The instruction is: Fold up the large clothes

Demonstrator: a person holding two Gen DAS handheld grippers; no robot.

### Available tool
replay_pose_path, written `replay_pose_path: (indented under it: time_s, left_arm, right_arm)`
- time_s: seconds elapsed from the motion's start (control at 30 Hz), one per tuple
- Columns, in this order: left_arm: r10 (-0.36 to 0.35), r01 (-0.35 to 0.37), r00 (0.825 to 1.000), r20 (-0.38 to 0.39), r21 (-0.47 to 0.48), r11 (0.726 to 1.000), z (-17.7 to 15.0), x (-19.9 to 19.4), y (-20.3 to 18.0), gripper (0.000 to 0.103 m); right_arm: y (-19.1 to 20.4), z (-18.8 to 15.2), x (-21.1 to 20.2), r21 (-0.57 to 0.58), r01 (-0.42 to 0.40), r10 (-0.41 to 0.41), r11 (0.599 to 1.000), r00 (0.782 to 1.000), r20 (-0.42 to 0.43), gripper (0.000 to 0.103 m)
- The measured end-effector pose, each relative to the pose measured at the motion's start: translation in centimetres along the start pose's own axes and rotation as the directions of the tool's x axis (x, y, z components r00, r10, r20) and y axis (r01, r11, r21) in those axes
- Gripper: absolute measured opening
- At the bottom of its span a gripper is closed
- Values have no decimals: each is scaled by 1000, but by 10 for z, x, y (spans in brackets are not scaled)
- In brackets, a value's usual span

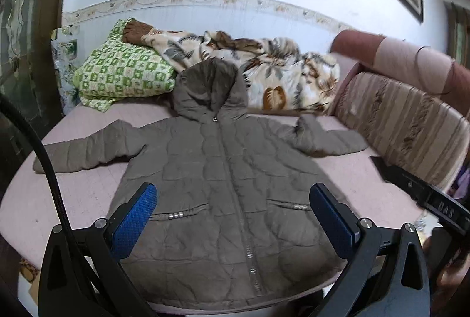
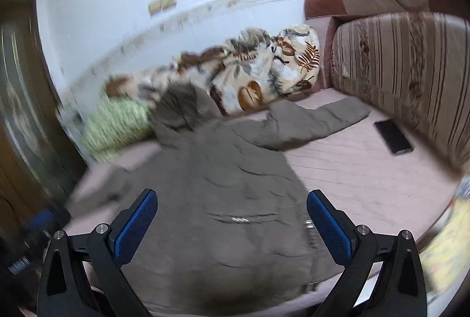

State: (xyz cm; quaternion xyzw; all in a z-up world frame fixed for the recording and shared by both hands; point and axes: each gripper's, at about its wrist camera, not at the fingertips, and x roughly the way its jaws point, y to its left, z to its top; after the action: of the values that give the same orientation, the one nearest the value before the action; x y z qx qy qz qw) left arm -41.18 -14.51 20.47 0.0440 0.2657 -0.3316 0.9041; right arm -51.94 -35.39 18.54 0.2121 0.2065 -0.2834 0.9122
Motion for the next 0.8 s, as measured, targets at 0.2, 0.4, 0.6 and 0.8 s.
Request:
replay_pose_path:
  time_s: [0.2,0.4,0.6,0.8]
  left_arm:
    - [113,-113,994,3,15,993,1,42,16,103]
    - [224,-224,974,15,21,974,20,108,33,103]
    - [308,-308,951,-24,30,951,31,182,32,103]
    - [297,-294,940,-168,41,955,9,235,38,103]
  right_arm:
    - [11,0,34,-151,69,-74,986,997,-32,103]
    - [36,19,89,-225,79,-90,971,995,-36,103]
    - [28,42,158,-193,-50,20,980,988,-152,103]
    - [8,25,199,-168,-129,89,977,970,-228,103]
